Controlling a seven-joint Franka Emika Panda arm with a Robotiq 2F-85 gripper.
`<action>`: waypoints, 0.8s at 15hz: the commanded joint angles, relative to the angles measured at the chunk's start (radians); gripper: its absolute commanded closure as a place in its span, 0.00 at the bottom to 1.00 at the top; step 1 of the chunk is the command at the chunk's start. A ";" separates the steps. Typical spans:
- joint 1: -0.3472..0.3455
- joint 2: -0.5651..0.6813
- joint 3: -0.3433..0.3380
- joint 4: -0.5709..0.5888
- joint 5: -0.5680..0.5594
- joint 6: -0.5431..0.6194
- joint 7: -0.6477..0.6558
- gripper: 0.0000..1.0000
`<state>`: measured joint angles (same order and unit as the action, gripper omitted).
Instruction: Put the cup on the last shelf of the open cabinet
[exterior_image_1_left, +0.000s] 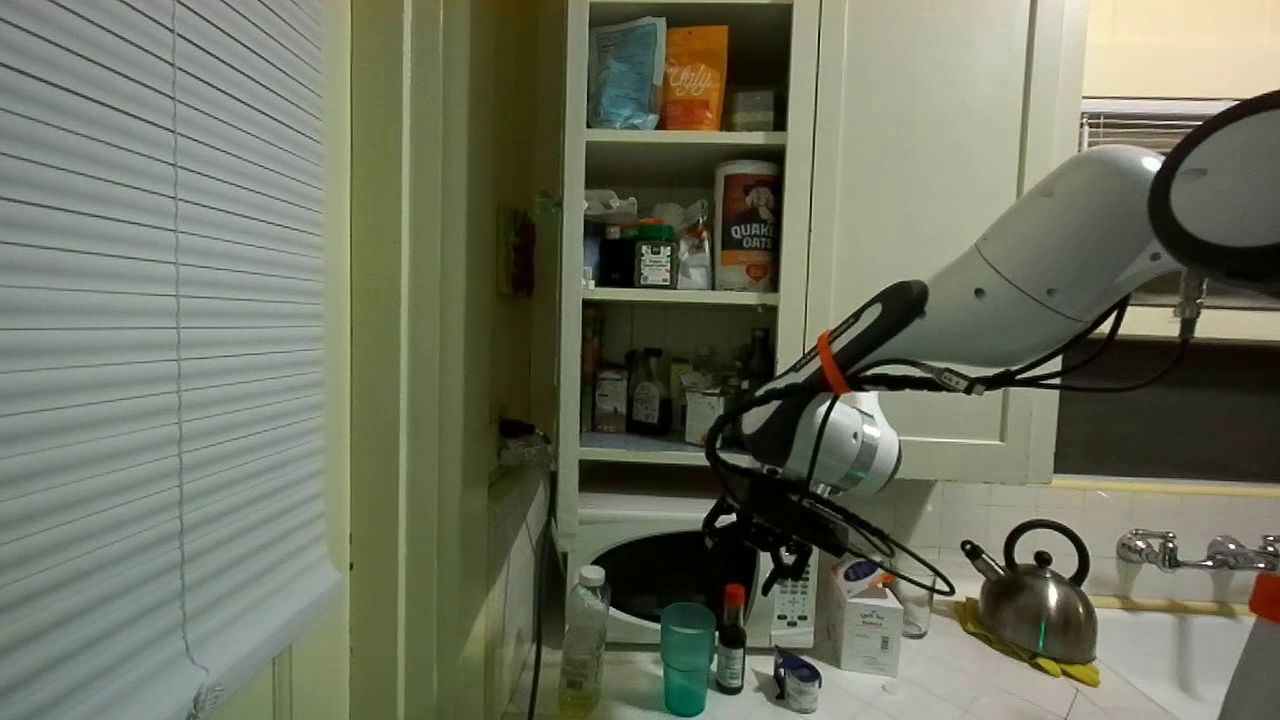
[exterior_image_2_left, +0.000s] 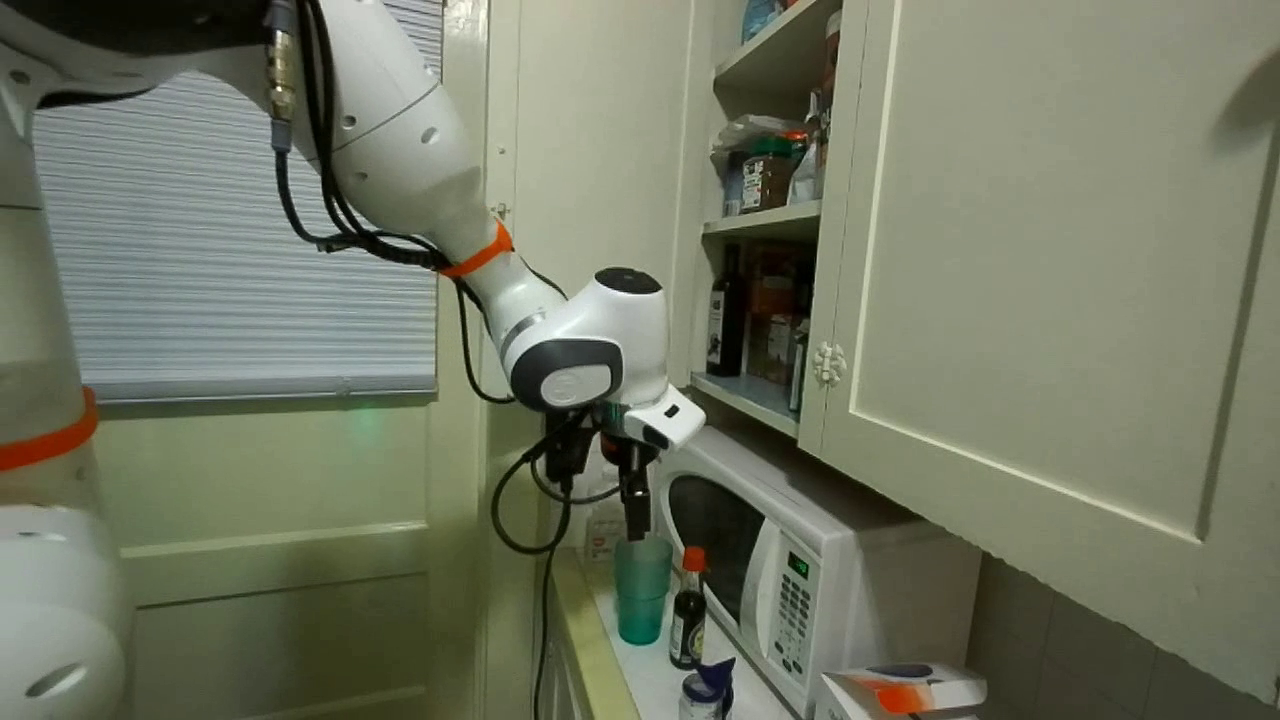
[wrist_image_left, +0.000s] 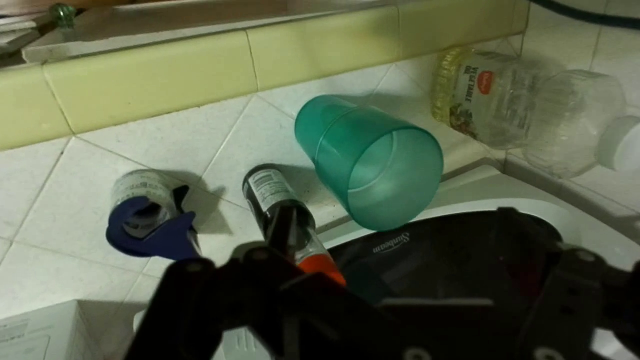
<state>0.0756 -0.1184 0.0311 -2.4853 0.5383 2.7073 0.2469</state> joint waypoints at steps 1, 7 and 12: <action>0.008 0.113 -0.003 0.023 0.097 0.070 -0.033 0.00; 0.001 0.243 0.012 0.078 0.188 0.120 -0.073 0.03; -0.005 0.316 0.025 0.128 0.214 0.121 -0.095 0.45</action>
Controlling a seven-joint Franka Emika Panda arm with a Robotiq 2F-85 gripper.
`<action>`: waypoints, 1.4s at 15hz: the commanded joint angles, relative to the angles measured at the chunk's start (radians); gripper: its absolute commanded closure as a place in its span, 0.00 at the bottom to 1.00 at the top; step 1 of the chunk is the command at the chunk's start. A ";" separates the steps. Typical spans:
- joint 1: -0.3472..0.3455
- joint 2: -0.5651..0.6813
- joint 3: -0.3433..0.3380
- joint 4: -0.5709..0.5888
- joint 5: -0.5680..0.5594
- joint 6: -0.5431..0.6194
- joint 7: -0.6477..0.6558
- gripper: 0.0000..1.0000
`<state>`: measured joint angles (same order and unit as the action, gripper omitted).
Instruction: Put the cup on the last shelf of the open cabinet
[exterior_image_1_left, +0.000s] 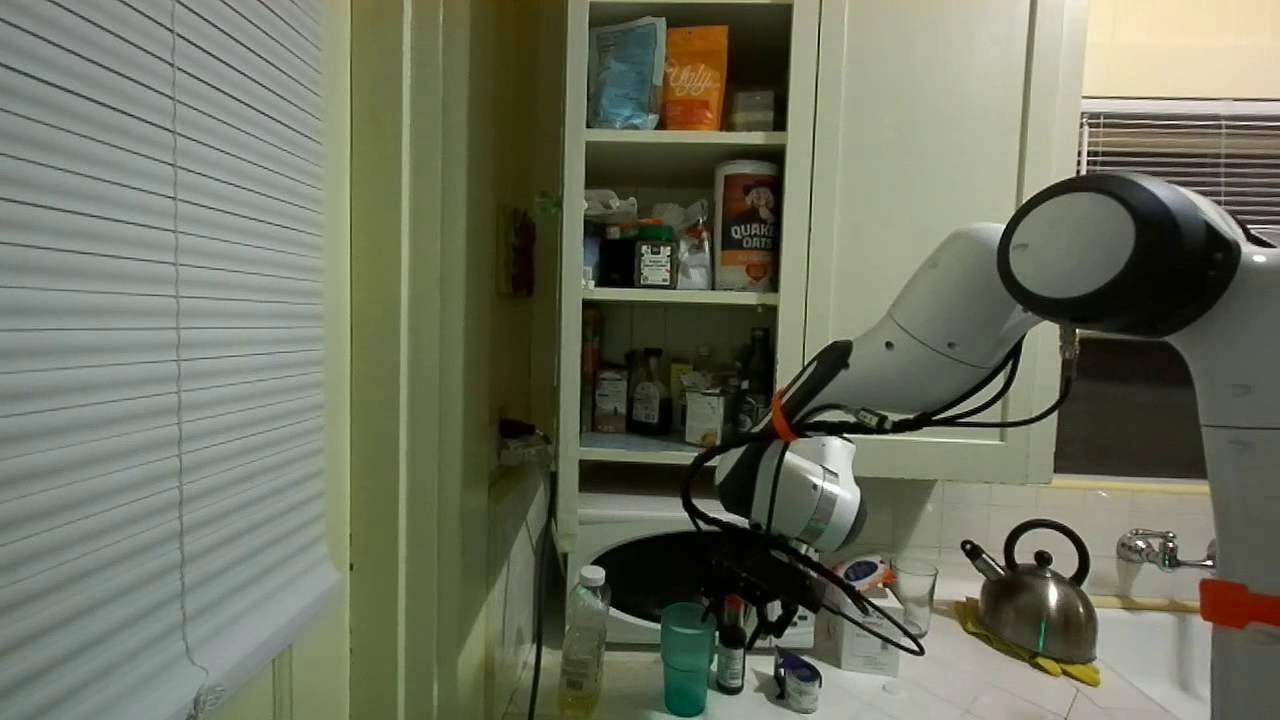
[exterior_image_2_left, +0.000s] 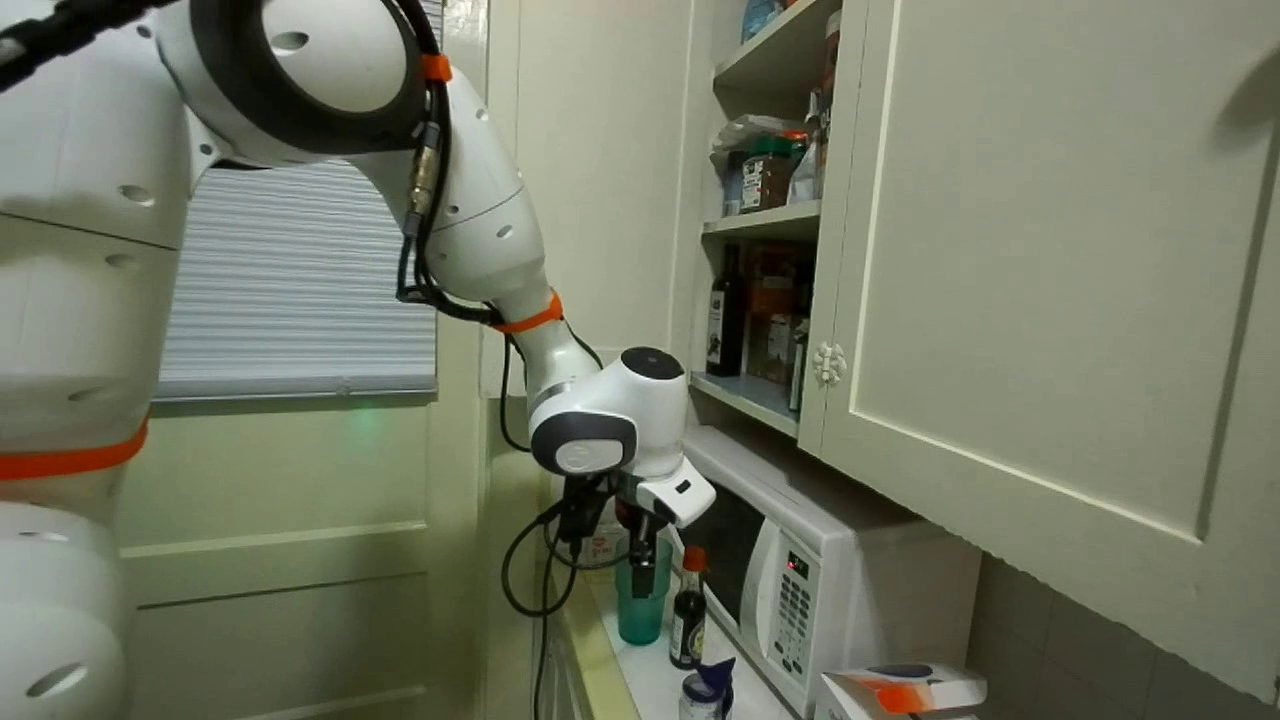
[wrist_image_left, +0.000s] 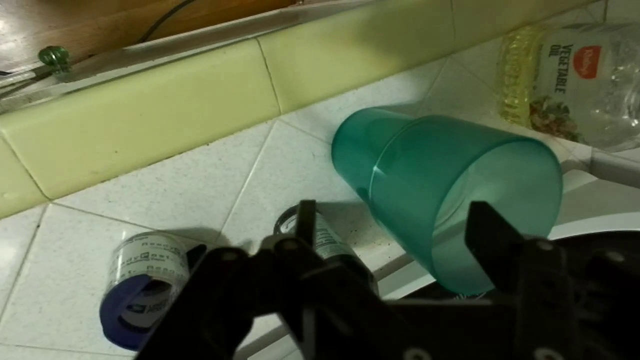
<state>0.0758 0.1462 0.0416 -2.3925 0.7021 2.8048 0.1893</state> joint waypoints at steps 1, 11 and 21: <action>-0.006 0.062 0.018 0.042 0.051 0.023 -0.036 0.52; -0.004 0.088 0.030 0.051 0.001 0.021 0.019 0.87; 0.058 -0.279 0.033 -0.060 -0.434 -0.125 0.467 0.99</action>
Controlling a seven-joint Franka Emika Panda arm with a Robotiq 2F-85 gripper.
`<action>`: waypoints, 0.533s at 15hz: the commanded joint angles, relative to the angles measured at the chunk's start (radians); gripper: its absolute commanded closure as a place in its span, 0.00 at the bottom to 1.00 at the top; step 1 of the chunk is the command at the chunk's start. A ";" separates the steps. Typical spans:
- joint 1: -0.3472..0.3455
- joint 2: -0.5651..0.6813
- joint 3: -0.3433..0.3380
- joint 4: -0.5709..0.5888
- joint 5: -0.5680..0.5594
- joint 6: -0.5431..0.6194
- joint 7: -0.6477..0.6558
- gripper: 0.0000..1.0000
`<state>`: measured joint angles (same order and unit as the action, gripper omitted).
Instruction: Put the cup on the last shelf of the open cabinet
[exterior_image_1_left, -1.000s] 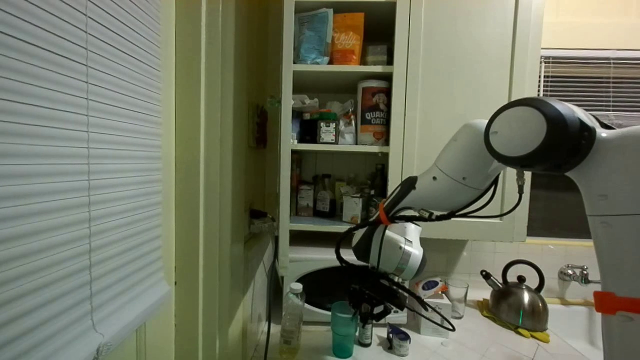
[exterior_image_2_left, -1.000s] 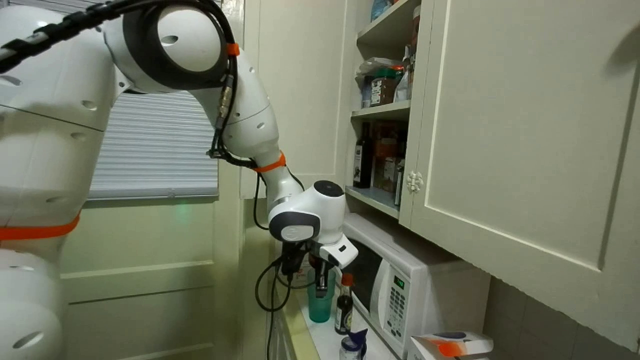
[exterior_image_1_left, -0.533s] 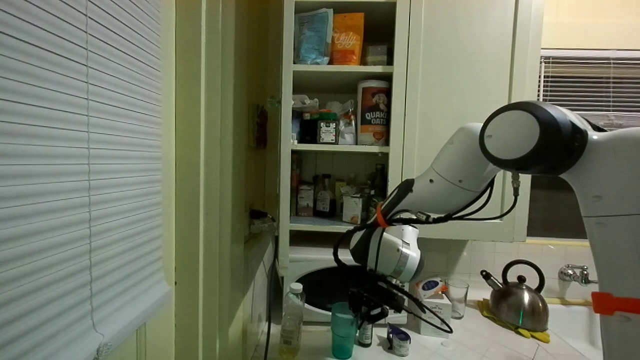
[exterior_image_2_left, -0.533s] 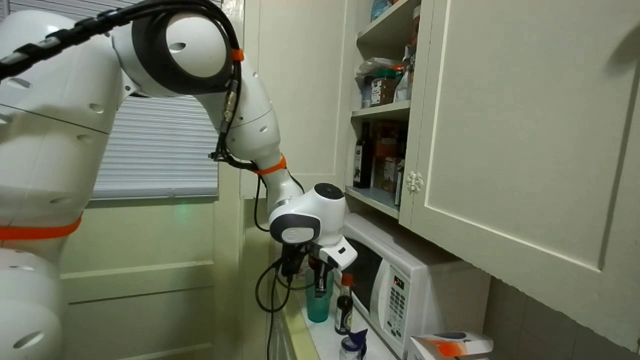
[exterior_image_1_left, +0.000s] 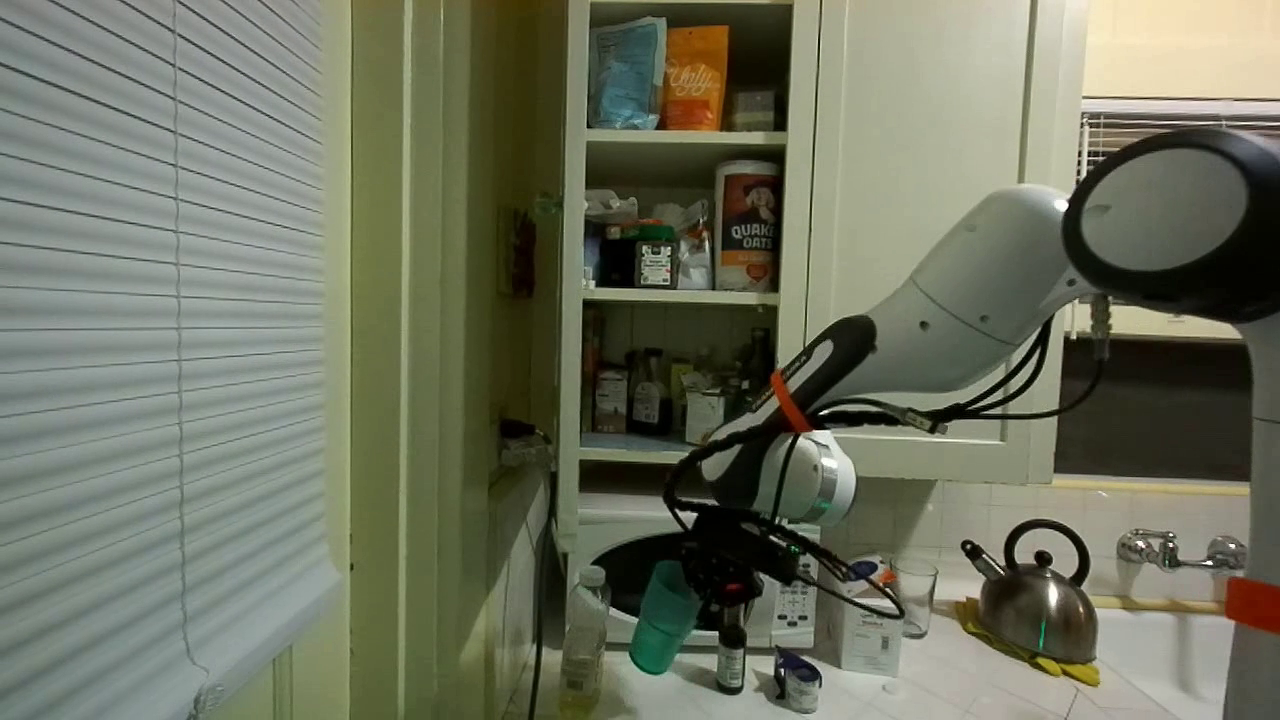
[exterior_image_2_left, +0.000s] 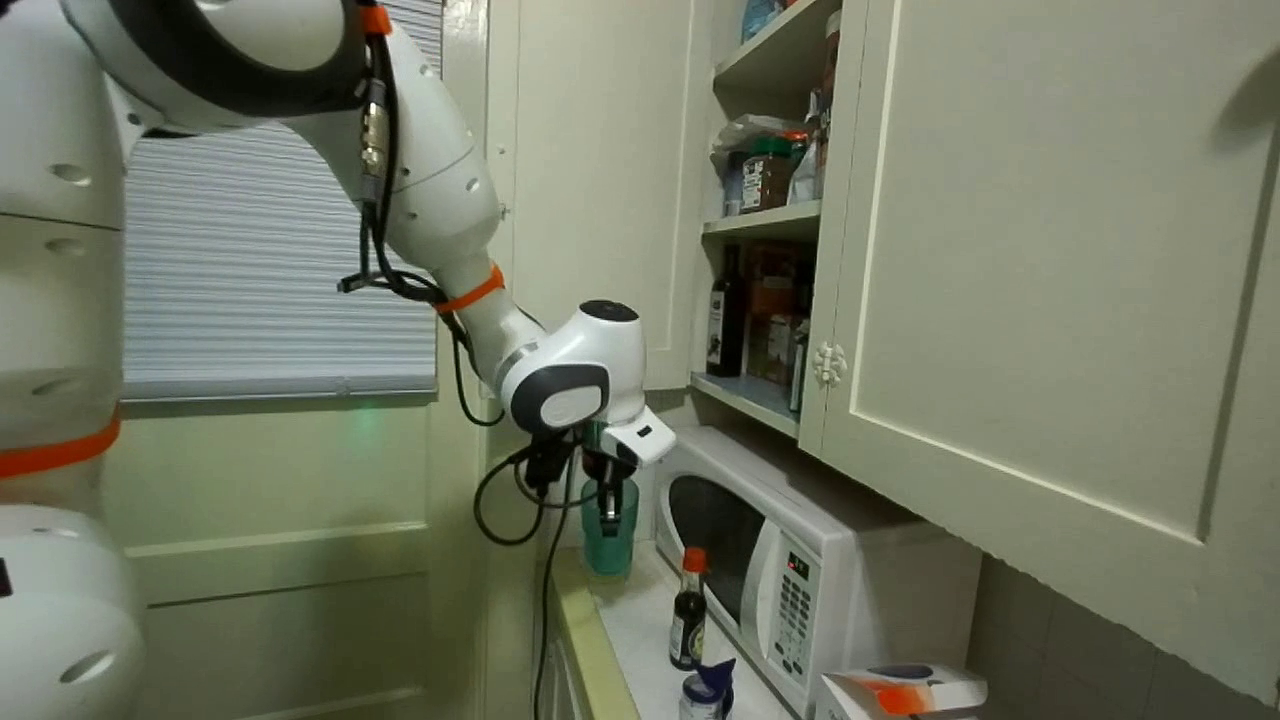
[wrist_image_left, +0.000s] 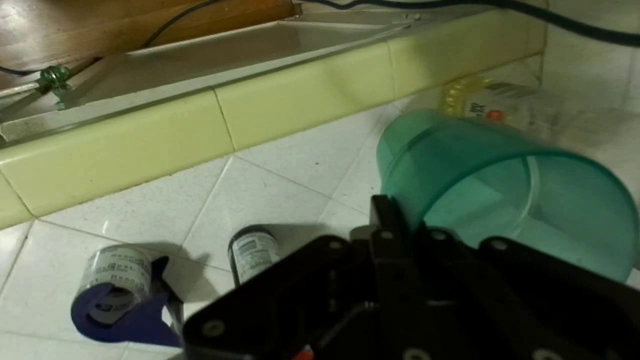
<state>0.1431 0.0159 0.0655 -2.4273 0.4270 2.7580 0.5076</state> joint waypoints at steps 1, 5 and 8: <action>-0.029 -0.188 0.023 -0.013 -0.251 -0.090 0.234 0.99; -0.056 -0.214 0.054 0.035 -0.279 -0.083 0.258 0.95; -0.070 -0.260 0.063 0.040 -0.295 -0.106 0.279 0.95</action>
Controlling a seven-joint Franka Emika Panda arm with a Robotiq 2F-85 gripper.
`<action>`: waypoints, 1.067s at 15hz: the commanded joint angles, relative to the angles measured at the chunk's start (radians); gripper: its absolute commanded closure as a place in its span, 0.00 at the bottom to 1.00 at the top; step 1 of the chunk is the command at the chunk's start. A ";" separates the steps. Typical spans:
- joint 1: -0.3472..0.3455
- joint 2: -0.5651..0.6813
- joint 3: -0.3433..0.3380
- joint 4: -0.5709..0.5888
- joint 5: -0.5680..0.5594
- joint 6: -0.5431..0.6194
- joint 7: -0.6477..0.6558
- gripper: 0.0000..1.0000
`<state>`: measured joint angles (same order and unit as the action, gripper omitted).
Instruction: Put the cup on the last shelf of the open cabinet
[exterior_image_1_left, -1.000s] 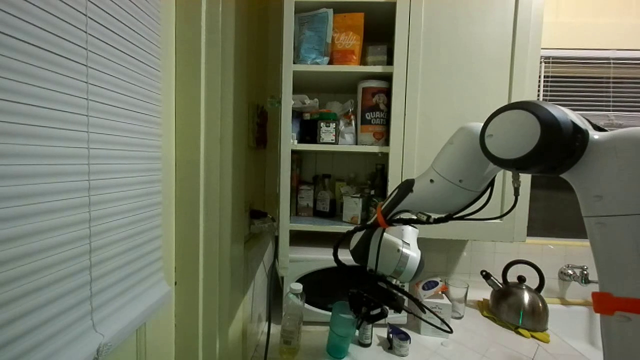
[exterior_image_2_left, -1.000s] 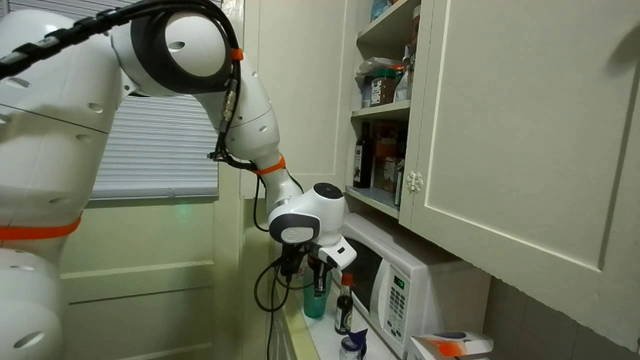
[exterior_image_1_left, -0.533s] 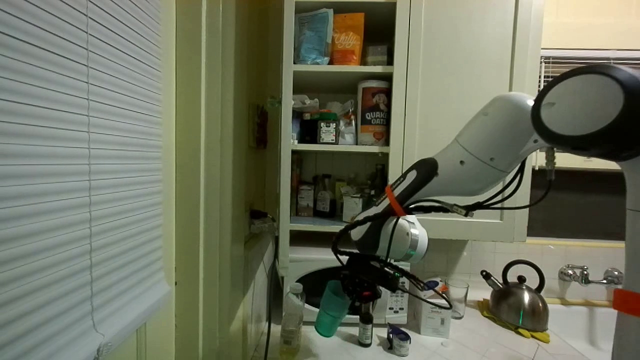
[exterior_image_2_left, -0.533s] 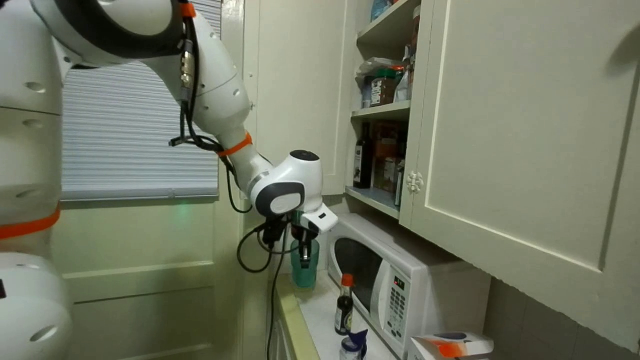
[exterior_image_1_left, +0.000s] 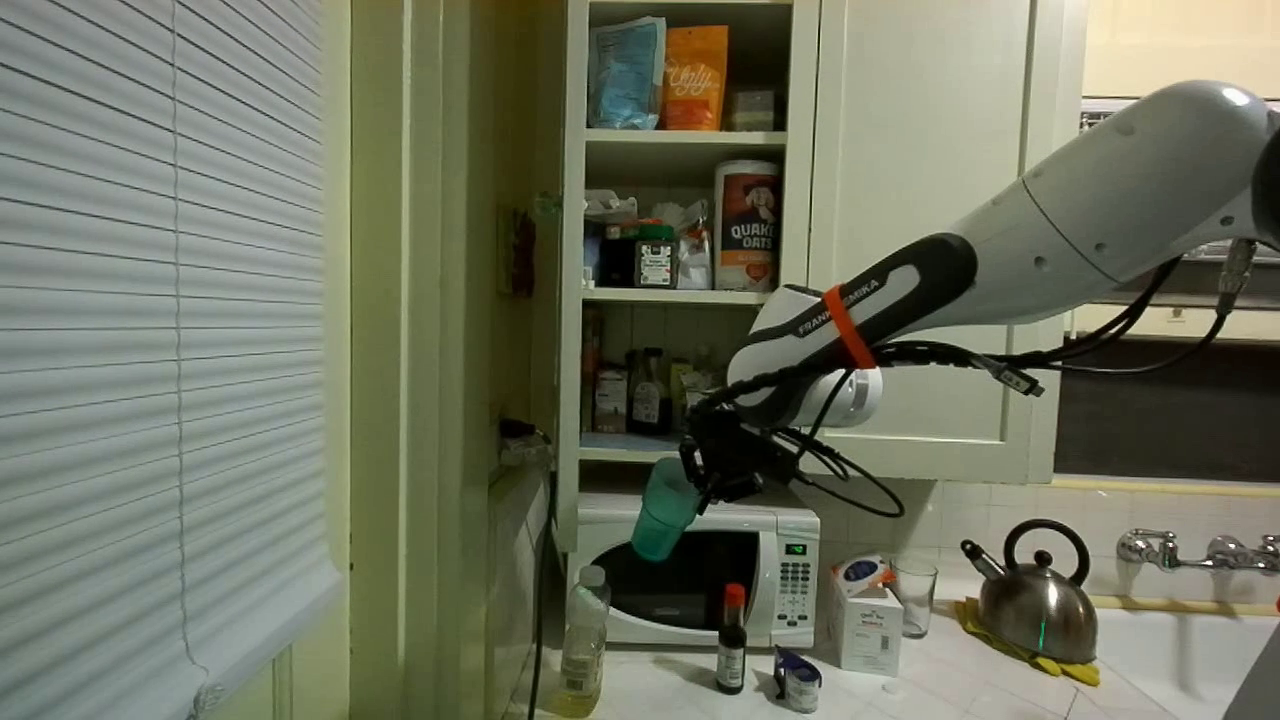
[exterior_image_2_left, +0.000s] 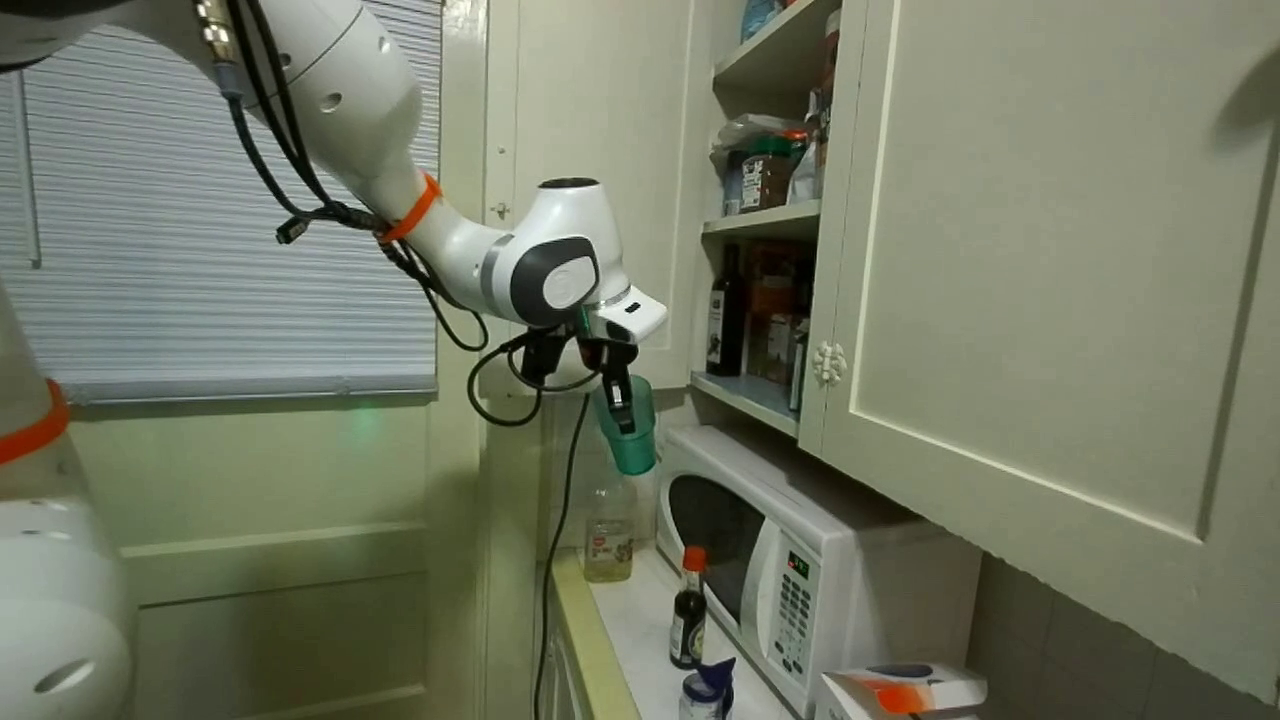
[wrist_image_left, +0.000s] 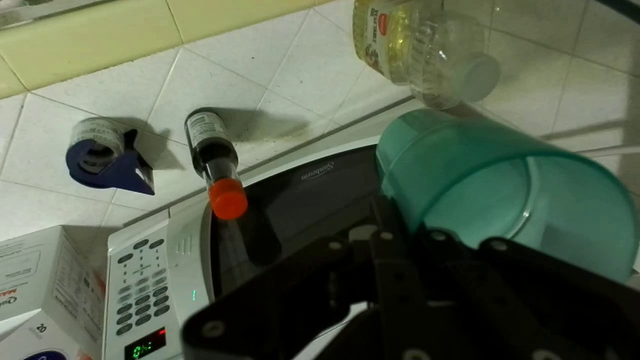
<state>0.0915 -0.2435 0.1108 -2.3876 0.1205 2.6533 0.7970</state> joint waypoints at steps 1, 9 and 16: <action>-0.020 0.002 0.018 0.000 0.010 -0.001 -0.009 0.95; -0.110 0.179 0.079 0.291 -0.202 0.109 0.267 0.99; -0.139 0.279 0.060 0.579 -0.535 0.040 0.673 0.99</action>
<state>-0.0214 -0.0234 0.1827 -1.9360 -0.2844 2.7465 1.3026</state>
